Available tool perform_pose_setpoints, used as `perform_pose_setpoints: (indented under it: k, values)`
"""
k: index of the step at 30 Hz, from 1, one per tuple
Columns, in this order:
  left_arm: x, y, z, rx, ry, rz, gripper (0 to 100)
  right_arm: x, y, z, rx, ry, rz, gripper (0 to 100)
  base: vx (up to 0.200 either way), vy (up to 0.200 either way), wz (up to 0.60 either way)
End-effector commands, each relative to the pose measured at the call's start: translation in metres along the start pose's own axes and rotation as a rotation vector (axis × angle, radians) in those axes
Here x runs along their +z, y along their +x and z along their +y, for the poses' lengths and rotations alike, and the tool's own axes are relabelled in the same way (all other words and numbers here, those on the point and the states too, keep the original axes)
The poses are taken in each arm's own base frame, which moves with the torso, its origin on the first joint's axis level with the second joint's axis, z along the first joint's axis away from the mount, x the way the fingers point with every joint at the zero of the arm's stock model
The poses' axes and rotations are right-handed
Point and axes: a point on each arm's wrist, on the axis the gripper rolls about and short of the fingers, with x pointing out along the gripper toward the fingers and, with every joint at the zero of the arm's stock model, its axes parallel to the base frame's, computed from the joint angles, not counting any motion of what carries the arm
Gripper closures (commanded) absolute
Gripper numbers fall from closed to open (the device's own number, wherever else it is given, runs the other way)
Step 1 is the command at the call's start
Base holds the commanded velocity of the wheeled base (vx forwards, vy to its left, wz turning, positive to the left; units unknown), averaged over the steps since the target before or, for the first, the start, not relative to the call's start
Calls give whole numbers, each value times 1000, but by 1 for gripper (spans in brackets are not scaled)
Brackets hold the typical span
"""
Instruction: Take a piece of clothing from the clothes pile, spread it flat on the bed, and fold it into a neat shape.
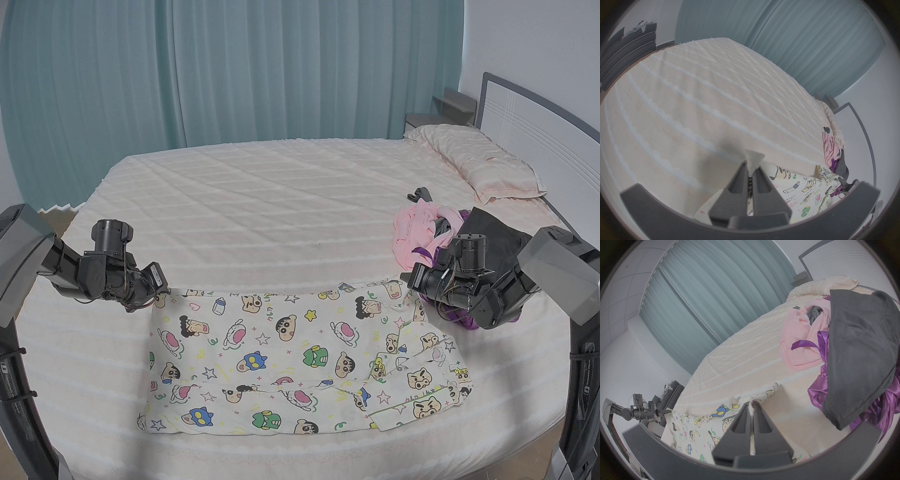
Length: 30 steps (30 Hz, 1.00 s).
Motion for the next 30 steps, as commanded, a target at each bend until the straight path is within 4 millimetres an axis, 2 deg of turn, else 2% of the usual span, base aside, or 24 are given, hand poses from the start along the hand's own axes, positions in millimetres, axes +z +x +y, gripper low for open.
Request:
perform_pose_setpoints:
  k: [1,6,9,19,26,30]
  values:
    - [-3,-14,1,0,-1,-1,100,1,-20,7,22,-3,6,100,0,0,0]
    - [-10,-30,3,-17,-3,17,100,-7,-39,9,47,-4,18,100,0,0,0]
    - [-19,-43,8,-12,-5,38,100,-18,-55,6,45,0,31,100,0,0,0]
    - [-74,-52,38,59,94,193,100,-69,-92,-9,24,11,96,100,0,0,0]
    - [-104,-56,53,36,94,216,100,-94,-107,-18,-25,40,189,100,0,0,0]
    - [-114,-55,58,16,90,225,100,-100,-106,-20,-38,94,208,100,0,0,0]
